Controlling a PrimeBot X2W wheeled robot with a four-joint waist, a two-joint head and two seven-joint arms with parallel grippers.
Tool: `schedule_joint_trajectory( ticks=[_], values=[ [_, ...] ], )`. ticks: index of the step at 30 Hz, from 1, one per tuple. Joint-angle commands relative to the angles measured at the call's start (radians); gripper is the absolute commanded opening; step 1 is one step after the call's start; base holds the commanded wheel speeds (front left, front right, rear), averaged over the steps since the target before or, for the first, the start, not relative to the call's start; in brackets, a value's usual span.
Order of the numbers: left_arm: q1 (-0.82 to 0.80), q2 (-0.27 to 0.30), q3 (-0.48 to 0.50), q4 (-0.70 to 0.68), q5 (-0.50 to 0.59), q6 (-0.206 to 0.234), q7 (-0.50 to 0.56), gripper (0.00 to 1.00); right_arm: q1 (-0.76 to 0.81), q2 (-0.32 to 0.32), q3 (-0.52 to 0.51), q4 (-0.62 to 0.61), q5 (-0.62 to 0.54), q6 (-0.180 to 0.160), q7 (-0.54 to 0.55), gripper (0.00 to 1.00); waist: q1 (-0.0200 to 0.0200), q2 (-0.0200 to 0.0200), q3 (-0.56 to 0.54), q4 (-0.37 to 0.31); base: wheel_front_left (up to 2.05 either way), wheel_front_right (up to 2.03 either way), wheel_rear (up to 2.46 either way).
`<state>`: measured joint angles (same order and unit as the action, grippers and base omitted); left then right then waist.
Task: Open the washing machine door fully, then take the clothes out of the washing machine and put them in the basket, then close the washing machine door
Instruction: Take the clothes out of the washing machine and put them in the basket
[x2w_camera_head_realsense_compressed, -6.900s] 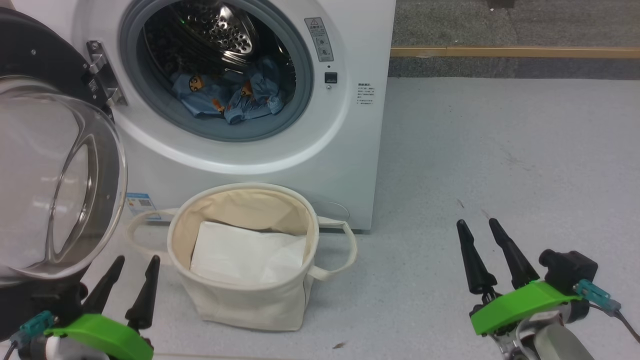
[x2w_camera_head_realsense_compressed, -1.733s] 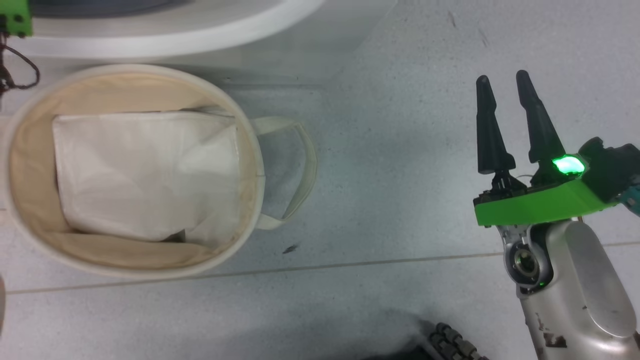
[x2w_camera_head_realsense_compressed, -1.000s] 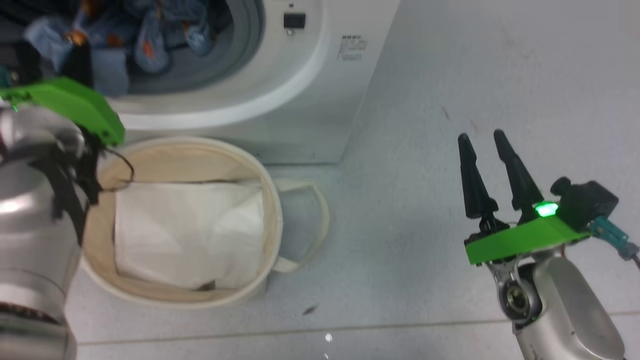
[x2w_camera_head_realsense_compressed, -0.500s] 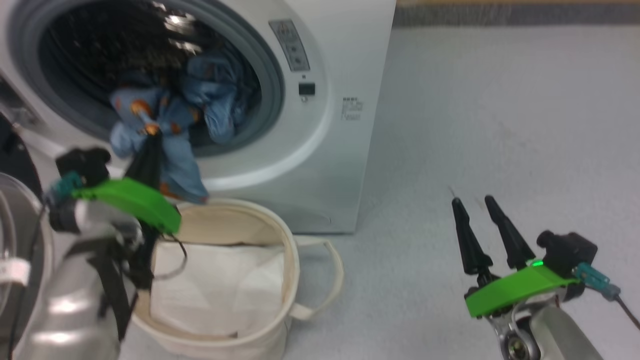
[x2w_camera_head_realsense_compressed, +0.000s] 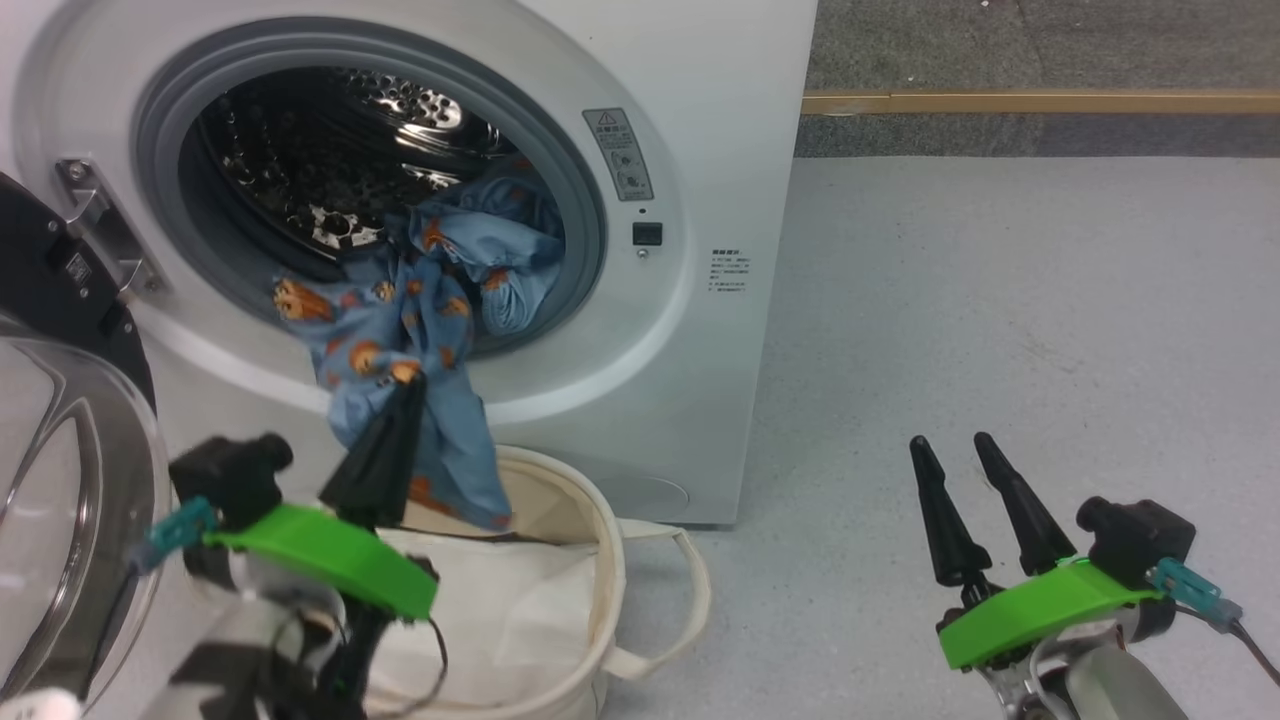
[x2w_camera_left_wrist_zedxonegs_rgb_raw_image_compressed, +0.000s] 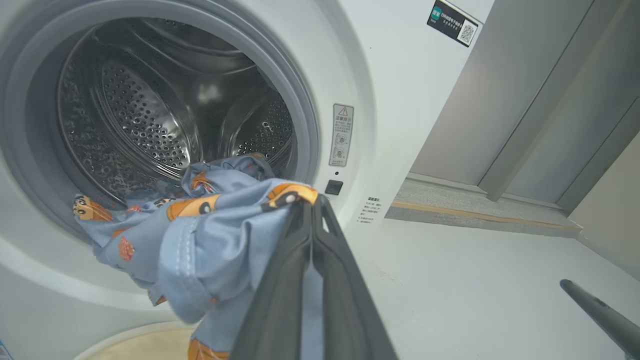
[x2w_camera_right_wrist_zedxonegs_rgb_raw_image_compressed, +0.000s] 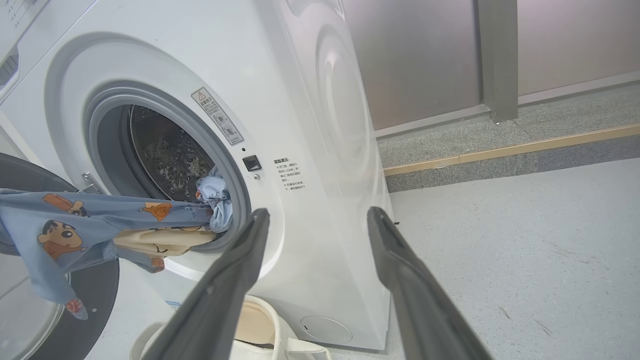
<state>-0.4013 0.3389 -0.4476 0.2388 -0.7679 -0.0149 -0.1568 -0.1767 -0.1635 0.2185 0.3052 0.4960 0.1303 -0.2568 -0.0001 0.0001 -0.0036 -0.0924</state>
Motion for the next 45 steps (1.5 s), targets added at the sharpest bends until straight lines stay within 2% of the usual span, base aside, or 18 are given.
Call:
schedule_joint_trajectory(
  ticks=[1, 4, 7, 9, 11, 14, 19, 25, 31, 35, 45],
  values=[
    [-0.021, 0.04, 0.046, -0.065, -0.009, 0.012, 0.007, 0.0, -0.017, -0.009, 0.018, -0.034, 0.007, 0.0, -0.005, 1.0, 0.0001, -0.0001, 0.002, 0.0, 0.0, 0.0, 0.0],
    [0.037, 0.063, 0.051, -0.164, -0.012, 0.058, 0.041, 0.0, -0.018, -0.01, 0.014, -0.038, 0.007, 0.0, -0.005, 1.0, 0.0001, -0.0001, 0.01, 0.003, 0.0, 0.0, 0.0],
    [0.072, 0.076, 0.043, -0.178, -0.001, 0.093, 0.066, 0.0, -0.025, -0.01, 0.018, -0.041, 0.004, 0.0, -0.005, 1.0, 0.0001, -0.0001, 0.023, 0.0, 0.0, 0.0, 0.0],
    [0.089, 0.058, 0.044, -0.149, -0.045, 0.082, 0.086, 0.0, -0.031, -0.01, 0.019, -0.044, 0.003, 0.0, -0.005, 1.0, 0.0001, -0.0001, 0.032, -0.002, 0.0, 0.0, 0.0],
    [0.089, 0.057, 0.041, -0.089, -0.045, 0.073, 0.08, 0.0, -0.038, -0.011, 0.021, -0.046, 0.002, 0.0, -0.005, 1.0, 0.0001, -0.0001, 0.044, -0.01, 0.0, 0.0, 0.0],
    [0.08, 0.031, 0.038, 0.028, -0.075, 0.038, 0.069, 0.0, -0.05, -0.011, 0.022, -0.05, -0.001, 0.0, -0.005, 1.0, 0.0001, -0.0001, 0.066, -0.024, 0.0, 0.0, 0.0],
    [0.021, -0.004, 0.028, 0.268, -0.078, -0.028, 0.019, 0.0, -0.072, -0.011, 0.015, -0.062, -0.009, 0.0, -0.005, 1.0, 0.0001, -0.0001, 0.116, -0.048, 0.0, 0.0, 0.0],
    [-0.094, -0.041, 0.021, 0.568, -0.072, -0.081, -0.045, 0.0, -0.098, -0.012, 0.004, -0.086, -0.019, 0.0, -0.005, 1.0, 0.0001, -0.0001, 0.188, -0.075, 0.0, 0.0, 0.0],
    [-0.218, -0.062, 0.008, 0.81, -0.062, -0.103, -0.07, 0.0, -0.127, 0.0, -0.009, -0.131, -0.022, 0.0, -0.005, 1.0, 0.0001, -0.0001, 0.289, -0.106, 0.0, 0.0, 0.0],
    [-0.291, -0.07, -0.009, 0.923, -0.056, -0.109, -0.065, 0.0, -0.155, 0.0, -0.001, -0.175, -0.008, 0.0, -0.005, 1.0, 0.0001, -0.0001, 0.363, -0.127, 0.0, 0.0, 0.0],
    [-0.397, -0.072, -0.025, 1.021, -0.063, -0.115, -0.047, 0.0, -0.18, -0.017, -0.04, -0.239, -0.025, 0.0, -0.005, 1.0, 0.0001, -0.0001, 0.485, -0.131, 0.0, 0.0, 0.0]
  ],
)
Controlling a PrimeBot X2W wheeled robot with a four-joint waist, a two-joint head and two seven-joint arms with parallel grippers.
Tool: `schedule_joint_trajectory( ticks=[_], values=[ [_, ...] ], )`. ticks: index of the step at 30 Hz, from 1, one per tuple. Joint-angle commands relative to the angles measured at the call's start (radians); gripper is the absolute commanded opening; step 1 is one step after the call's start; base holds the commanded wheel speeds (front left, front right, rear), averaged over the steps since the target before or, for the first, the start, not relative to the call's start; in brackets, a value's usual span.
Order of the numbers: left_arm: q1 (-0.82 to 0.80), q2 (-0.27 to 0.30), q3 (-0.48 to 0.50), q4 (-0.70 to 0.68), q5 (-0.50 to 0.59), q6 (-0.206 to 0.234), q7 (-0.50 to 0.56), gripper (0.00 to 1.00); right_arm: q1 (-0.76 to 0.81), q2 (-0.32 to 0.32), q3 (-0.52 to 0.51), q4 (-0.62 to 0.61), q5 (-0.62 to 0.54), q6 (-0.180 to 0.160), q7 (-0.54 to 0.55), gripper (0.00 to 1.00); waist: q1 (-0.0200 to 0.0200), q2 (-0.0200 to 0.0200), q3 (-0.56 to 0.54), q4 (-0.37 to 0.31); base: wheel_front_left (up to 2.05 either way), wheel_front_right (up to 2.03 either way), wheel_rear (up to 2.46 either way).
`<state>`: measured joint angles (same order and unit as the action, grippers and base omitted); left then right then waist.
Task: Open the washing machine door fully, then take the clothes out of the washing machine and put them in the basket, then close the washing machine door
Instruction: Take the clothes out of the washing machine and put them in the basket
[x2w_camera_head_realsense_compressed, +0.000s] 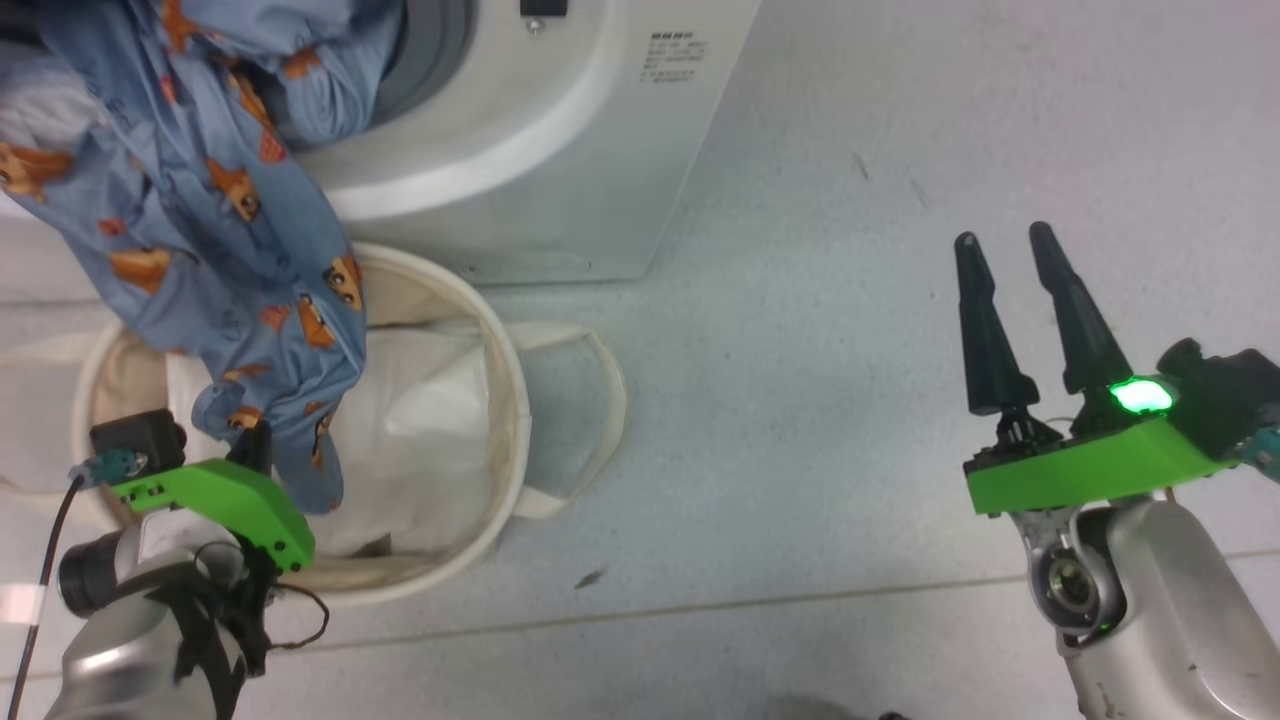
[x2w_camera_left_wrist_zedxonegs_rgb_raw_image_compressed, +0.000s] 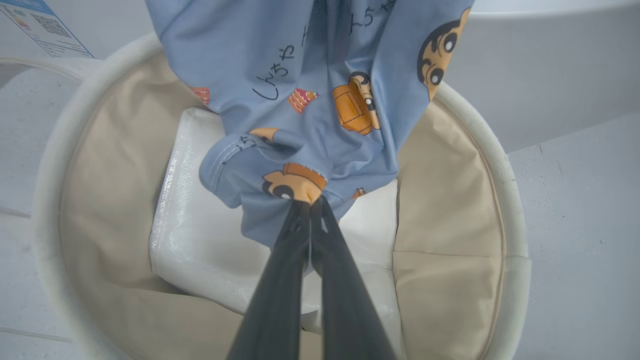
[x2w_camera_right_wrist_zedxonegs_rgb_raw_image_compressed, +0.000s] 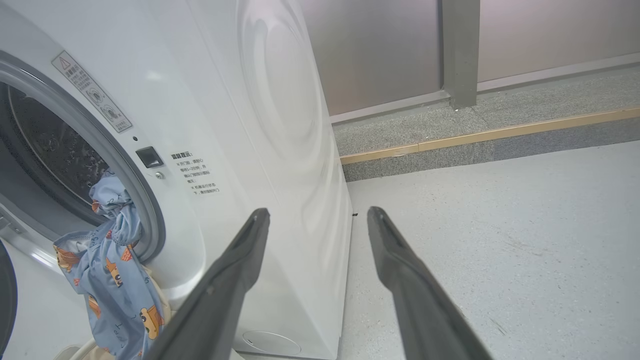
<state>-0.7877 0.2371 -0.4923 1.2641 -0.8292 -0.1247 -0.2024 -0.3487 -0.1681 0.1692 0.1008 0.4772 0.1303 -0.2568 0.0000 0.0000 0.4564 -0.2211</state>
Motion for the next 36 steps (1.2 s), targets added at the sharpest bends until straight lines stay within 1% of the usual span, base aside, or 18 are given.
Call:
schedule_joint_trajectory(
  ticks=[1, 5, 6, 7, 8, 9, 18, 21, 23, 25, 28, 31, 32, 36],
  values=[
    [-0.017, 0.029, 0.018, 0.0, -0.003, -0.005, 0.002, 0.0, -0.007, -0.013, 0.005, -0.039, -0.008, 0.0, -0.005, 1.0, 0.0, 0.0, 0.032, 0.0, 0.0, 0.0, 0.0],
    [-0.024, 0.029, 0.014, 0.014, -0.006, -0.005, 0.011, 0.0, -0.006, -0.013, -0.005, -0.049, -0.012, 0.0, -0.005, 1.0, 0.0, 0.0, 0.041, 0.002, 0.0, 0.0, 0.0],
    [-0.022, 0.03, 0.004, 0.016, 0.003, -0.005, 0.013, 0.1, -0.007, -0.012, -0.003, -0.05, -0.012, 0.0, -0.005, 1.0, 0.0, 0.0, 0.04, 0.001, 0.0, 0.0, 0.0],
    [-0.02, 0.032, -0.012, 0.017, 0.017, -0.005, 0.011, 0.34, -0.007, -0.011, -0.001, -0.049, -0.011, 0.0, -0.005, 1.0, 0.0, 0.0, 0.038, 0.001, 0.0, 0.0, 0.0],
    [-0.019, 0.029, -0.016, 0.019, 0.02, -0.005, 0.008, 0.87, -0.005, -0.012, 0.001, -0.047, -0.01, 0.0, -0.005, 1.0, 0.0, 0.0, 0.034, 0.003, 0.0, 0.0, 0.0],
    [-0.016, 0.025, -0.013, 0.02, 0.015, -0.005, 0.005, 1.0, -0.003, -0.014, 0.005, -0.042, -0.011, 0.0, -0.005, 1.0, 0.0, 0.0, 0.028, 0.006, 0.0, 0.0, 0.0],
    [0.016, 0.032, -0.024, 0.023, 0.034, 0.007, -0.049, 1.0, 0.002, -0.02, 0.001, -0.01, -0.008, 0.0, -0.005, 1.0, 0.0, 0.0, -0.06, 0.03, 0.0, 0.0, 0.0],
    [0.017, 0.044, -0.012, -0.006, 0.044, 0.008, -0.058, 1.0, 0.011, -0.019, 0.008, 0.012, -0.013, 0.0, -0.005, 1.0, 0.0, 0.0, -0.106, 0.046, 0.0, 0.0, 0.0],
    [0.023, 0.069, 0.015, -0.081, 0.068, 0.023, -0.059, 1.0, 0.018, -0.016, 0.014, 0.026, -0.016, 0.0, -0.005, 1.0, 0.0, 0.0, -0.138, 0.056, 0.0, 0.0, 0.0],
    [0.052, 0.092, 0.057, -0.182, 0.108, 0.049, -0.059, 1.0, 0.028, -0.011, 0.013, 0.038, -0.016, 0.0, -0.005, 1.0, 0.0, 0.0, -0.175, 0.065, 0.0, 0.0, 0.0],
    [0.128, 0.106, 0.132, -0.331, 0.181, 0.075, -0.059, 1.0, 0.051, -0.001, 0.006, 0.051, -0.009, 0.0, -0.005, 1.0, 0.0, 0.0, -0.233, 0.079, 0.0, 0.0, 0.0],
    [0.212, 0.107, 0.21, -0.453, 0.243, 0.089, -0.059, 1.0, 0.081, 0.002, 0.01, 0.067, -0.004, 0.0, -0.005, 1.0, 0.0, 0.0, -0.29, 0.093, 0.0, 0.0, 0.0],
    [0.267, 0.105, 0.256, -0.518, 0.273, 0.093, -0.059, 1.0, 0.099, 0.002, 0.014, 0.079, -0.004, 0.0, -0.005, 1.0, 0.0, 0.0, -0.326, 0.099, 0.0, 0.0, 0.0],
    [0.365, 0.108, 0.333, -0.631, 0.317, 0.094, -0.059, 1.0, 0.128, 0.005, 0.025, 0.098, -0.003, 0.0, -0.005, 1.0, 0.0, 0.0, -0.392, 0.1, 0.0, 0.0, 0.0]
  ],
)
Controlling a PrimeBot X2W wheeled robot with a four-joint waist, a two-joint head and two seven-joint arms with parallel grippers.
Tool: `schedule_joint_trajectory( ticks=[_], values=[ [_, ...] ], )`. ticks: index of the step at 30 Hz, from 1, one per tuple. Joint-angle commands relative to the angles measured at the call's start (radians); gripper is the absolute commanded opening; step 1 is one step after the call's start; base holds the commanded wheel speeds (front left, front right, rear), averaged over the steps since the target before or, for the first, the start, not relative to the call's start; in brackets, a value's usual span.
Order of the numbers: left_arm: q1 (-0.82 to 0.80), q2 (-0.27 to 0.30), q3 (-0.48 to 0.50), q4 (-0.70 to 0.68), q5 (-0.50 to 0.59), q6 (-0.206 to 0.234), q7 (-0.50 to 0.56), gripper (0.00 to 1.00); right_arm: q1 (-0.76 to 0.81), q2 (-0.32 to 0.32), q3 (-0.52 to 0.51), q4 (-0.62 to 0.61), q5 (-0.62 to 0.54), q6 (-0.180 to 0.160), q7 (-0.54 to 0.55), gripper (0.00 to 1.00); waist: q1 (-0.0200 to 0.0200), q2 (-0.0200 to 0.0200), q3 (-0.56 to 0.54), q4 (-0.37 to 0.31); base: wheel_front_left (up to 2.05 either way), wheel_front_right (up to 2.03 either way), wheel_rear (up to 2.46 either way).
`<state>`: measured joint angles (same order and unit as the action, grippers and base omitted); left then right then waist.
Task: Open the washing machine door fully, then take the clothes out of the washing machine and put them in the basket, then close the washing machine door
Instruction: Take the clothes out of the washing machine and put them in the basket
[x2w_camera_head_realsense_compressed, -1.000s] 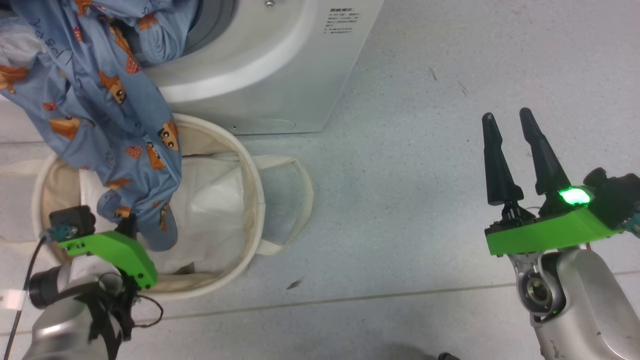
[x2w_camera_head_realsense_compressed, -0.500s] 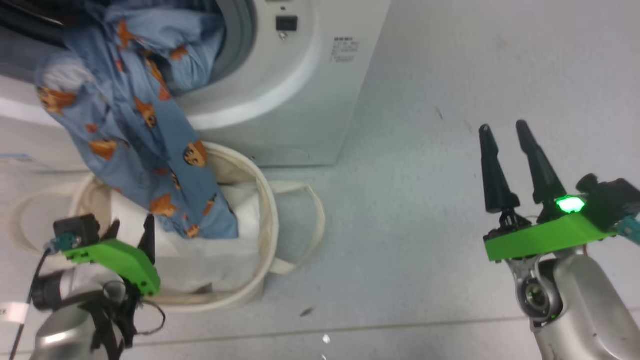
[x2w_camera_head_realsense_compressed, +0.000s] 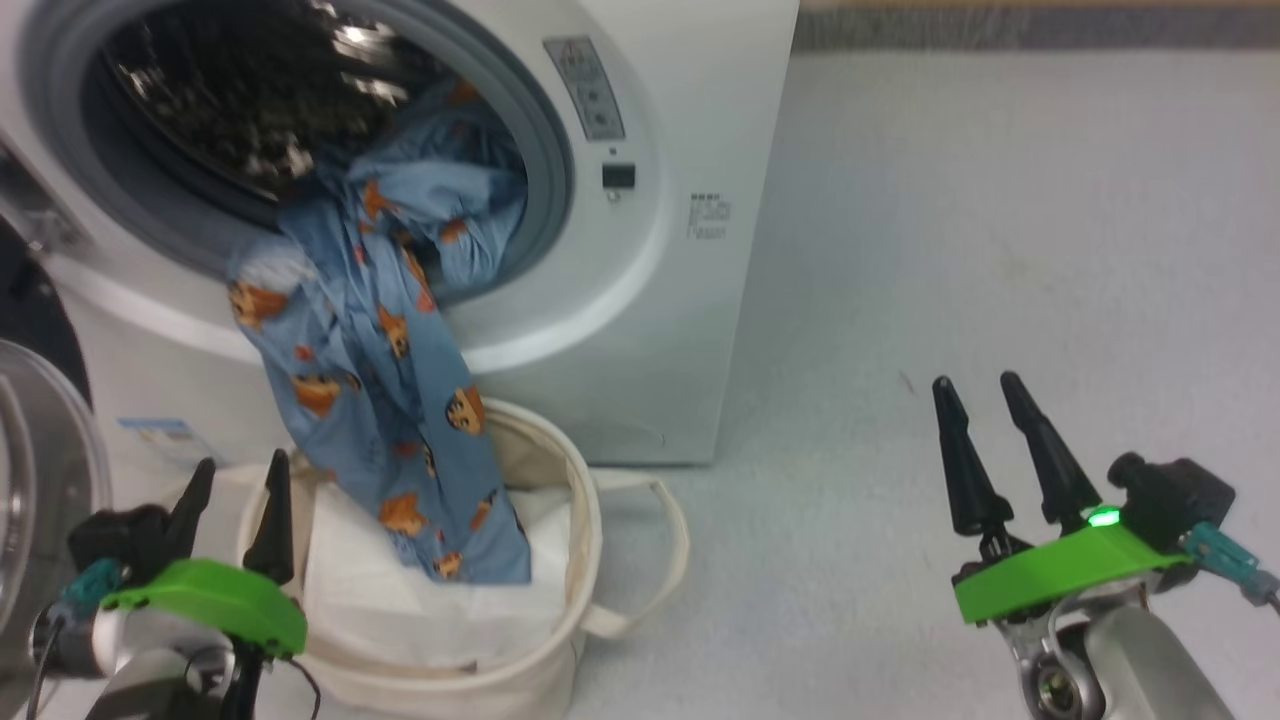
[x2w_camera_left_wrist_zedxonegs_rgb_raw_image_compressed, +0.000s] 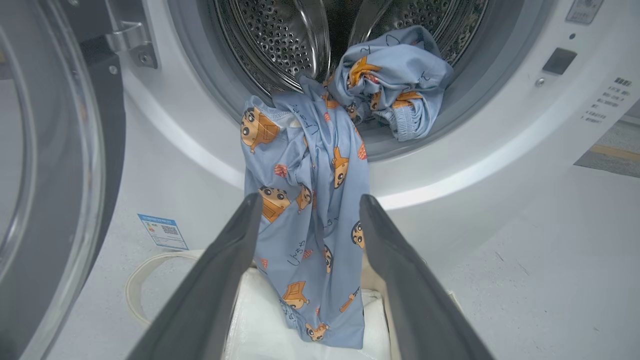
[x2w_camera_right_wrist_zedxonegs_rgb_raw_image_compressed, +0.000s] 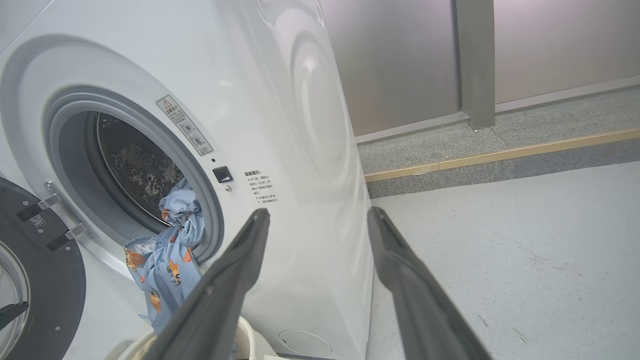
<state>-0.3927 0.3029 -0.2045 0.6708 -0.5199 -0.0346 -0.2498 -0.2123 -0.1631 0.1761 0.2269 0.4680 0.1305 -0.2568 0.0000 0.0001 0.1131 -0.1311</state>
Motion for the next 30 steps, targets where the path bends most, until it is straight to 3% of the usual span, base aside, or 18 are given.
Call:
schedule_joint_trajectory(
  ticks=[1, 12, 24, 30],
  values=[
    [-0.03, 0.042, 0.045, -0.037, 0.007, 0.004, -0.012, 1.0, -0.009, 0.0, 0.018, -0.028, 0.006, 0.0, -0.005, 1.0, 0.0, -0.0001, -0.048, 0.01, 0.0, 0.0, 0.0],
    [0.161, 0.054, 0.178, -0.315, 0.03, 0.038, -0.012, 1.0, 0.037, 0.004, 0.022, -0.025, 0.009, 0.0, -0.005, 1.0, 0.0, -0.0001, -0.112, 0.022, 0.0, 0.0, 0.0],
    [0.272, 0.102, 0.176, -0.386, 0.031, 0.041, 0.035, 1.0, 0.067, 0.017, 0.041, -0.013, 0.007, 0.0, -0.005, 1.0, 0.0, -0.0001, -0.162, 0.024, 0.0, 0.0, 0.0],
    [0.283, 0.095, 0.186, -0.411, 0.008, 0.049, 0.039, 1.0, 0.057, 0.027, 0.058, -0.005, 0.002, 0.0, -0.005, 1.0, 0.0, -0.0001, -0.165, 0.021, 0.0, 0.0, 0.0]
  ],
)
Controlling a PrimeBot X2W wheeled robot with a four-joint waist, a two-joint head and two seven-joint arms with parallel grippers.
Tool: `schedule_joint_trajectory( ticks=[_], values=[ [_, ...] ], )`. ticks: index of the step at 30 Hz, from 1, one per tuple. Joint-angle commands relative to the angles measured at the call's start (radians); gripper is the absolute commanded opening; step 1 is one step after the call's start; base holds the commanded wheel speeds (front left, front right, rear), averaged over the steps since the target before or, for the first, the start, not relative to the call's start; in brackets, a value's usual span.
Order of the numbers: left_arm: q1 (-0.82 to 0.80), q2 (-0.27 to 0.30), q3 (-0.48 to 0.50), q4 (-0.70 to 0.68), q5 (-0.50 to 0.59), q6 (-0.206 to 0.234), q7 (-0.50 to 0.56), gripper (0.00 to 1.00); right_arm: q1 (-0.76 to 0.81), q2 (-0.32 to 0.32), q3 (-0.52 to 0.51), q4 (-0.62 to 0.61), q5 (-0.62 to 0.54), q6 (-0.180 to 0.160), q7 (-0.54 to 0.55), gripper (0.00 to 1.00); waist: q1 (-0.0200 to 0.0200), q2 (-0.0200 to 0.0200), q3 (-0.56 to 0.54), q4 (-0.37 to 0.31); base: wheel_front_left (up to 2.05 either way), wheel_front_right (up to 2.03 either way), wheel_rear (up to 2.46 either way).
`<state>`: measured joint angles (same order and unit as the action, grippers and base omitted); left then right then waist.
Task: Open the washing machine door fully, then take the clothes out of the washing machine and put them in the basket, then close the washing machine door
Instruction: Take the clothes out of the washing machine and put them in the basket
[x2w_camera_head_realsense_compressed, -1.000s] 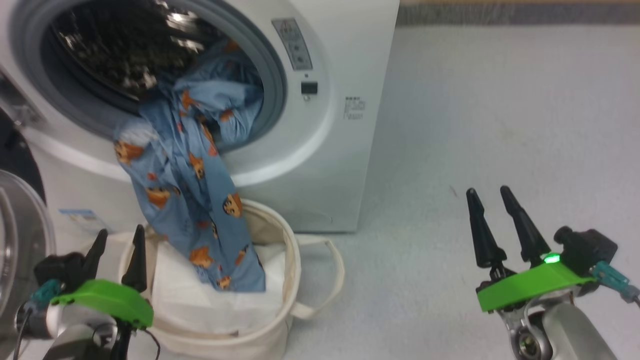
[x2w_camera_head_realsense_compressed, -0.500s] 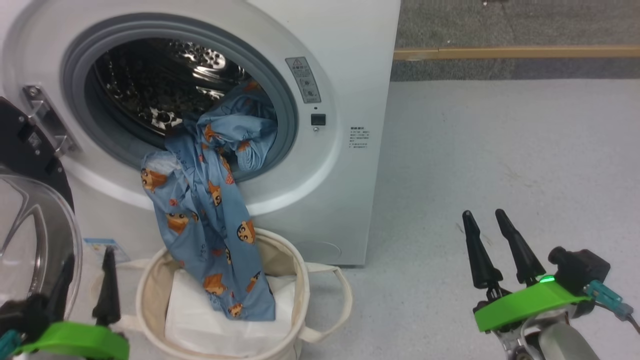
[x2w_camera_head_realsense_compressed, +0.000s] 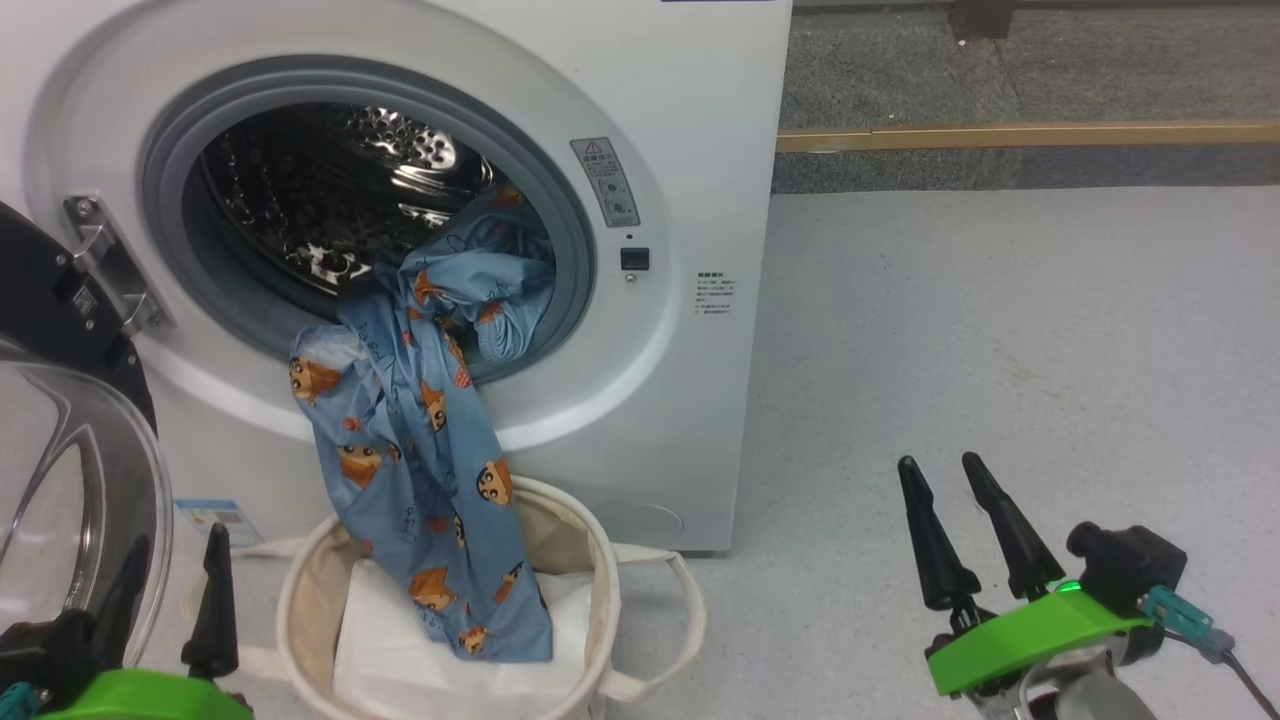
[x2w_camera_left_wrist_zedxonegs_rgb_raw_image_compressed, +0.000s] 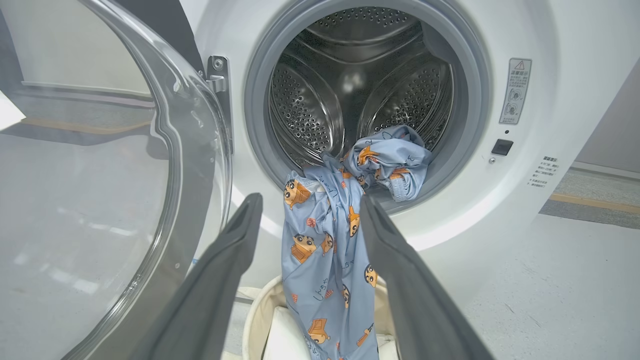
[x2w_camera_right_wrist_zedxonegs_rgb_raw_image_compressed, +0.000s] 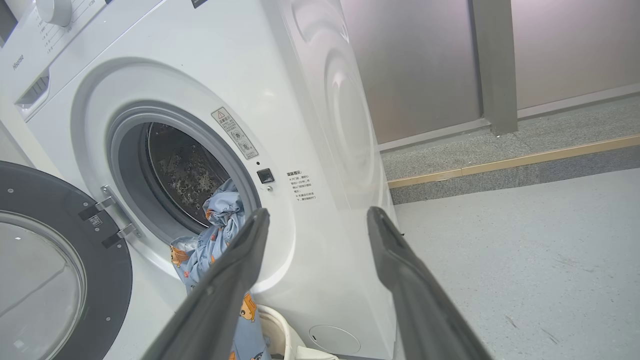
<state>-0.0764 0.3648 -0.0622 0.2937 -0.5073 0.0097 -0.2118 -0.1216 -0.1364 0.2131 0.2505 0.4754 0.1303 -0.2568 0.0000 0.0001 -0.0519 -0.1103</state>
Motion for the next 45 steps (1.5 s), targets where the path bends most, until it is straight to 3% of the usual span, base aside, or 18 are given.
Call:
schedule_joint_trajectory(
  ticks=[1, 34, 45],
  values=[
    [-0.031, 0.031, 0.042, -0.034, -0.006, 0.005, 0.004, 1.0, -0.034, 0.001, 0.023, -0.027, -0.007, 0.0, -0.005, 1.0, 0.0, -0.0001, -0.001, 0.0, 0.0, 0.0, 0.0],
    [-0.073, 0.037, 0.002, 0.004, -0.01, 0.008, 0.008, 1.0, -0.054, 0.005, 0.017, -0.025, -0.017, 0.0, -0.005, 1.0, 0.0, -0.0001, 0.024, -0.012, 0.0, 0.0, 0.0],
    [-0.187, 0.041, -0.035, 0.089, -0.01, -0.024, 0.031, 1.0, -0.068, -0.001, 0.018, -0.043, -0.018, 0.0, -0.005, 1.0, 0.0, -0.0001, 0.069, -0.028, 0.0, 0.0, 0.0]
  ],
)
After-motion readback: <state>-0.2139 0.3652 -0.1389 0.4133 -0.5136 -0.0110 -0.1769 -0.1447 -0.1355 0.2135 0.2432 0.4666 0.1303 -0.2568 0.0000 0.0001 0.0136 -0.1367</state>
